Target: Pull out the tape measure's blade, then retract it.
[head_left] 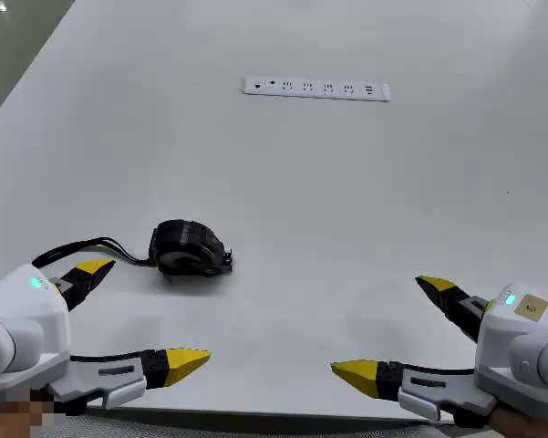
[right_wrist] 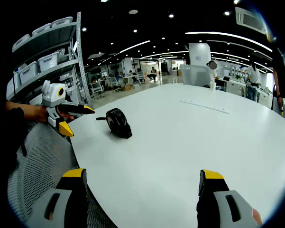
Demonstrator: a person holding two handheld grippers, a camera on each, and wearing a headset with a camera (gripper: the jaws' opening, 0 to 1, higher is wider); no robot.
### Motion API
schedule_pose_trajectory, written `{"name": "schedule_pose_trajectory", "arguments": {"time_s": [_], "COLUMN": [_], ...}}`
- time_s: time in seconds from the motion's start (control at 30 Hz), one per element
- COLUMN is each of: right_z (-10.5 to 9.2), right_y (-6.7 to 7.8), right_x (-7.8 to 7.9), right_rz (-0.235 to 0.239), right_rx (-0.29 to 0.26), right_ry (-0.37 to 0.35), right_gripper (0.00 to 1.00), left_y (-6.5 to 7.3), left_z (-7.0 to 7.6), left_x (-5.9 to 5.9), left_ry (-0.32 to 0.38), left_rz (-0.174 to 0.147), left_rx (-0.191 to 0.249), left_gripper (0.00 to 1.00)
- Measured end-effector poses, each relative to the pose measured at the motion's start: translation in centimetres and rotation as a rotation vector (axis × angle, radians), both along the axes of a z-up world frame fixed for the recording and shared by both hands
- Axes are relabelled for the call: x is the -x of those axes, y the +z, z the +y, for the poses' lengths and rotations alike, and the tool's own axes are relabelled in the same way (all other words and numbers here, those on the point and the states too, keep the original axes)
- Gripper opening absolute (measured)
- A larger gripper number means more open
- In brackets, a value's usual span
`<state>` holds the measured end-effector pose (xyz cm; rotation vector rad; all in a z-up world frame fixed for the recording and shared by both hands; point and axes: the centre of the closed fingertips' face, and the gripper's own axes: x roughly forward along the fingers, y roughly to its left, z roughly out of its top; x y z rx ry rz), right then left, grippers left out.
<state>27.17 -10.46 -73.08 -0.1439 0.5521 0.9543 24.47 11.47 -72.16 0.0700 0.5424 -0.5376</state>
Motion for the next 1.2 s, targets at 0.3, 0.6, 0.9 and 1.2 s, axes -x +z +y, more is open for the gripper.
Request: {"name": "schedule_pose_trajectory", "arguments": {"time_s": [0.3, 0.6, 0.9, 1.2], "right_z": [-0.11, -0.09, -0.01, 0.22], "right_y": [-0.01, -0.02, 0.16, 0.15], "right_x": [-0.03, 0.13, -0.01, -0.36], "right_rz": [-0.001, -0.004, -0.022, -0.024], "right_rx": [0.001, 0.011, 0.015, 0.022], "right_ry": [-0.001, 0.010, 0.018, 0.032], "right_gripper": [0.98, 0.99, 0.99, 0.99], "left_y": [-0.07, 0.04, 0.16, 0.19], "left_z": [-0.01, 0.06, 0.38, 0.74], "left_x": [0.02, 0.05, -0.05, -0.36], "left_ry": [-0.004, -0.003, -0.002, -0.005], "left_rz": [0.001, -0.002, -0.007, -0.008], "left_rx": [-0.007, -0.013, -0.022, -0.030], "left_gripper": [0.99, 0.99, 0.99, 0.99]}}
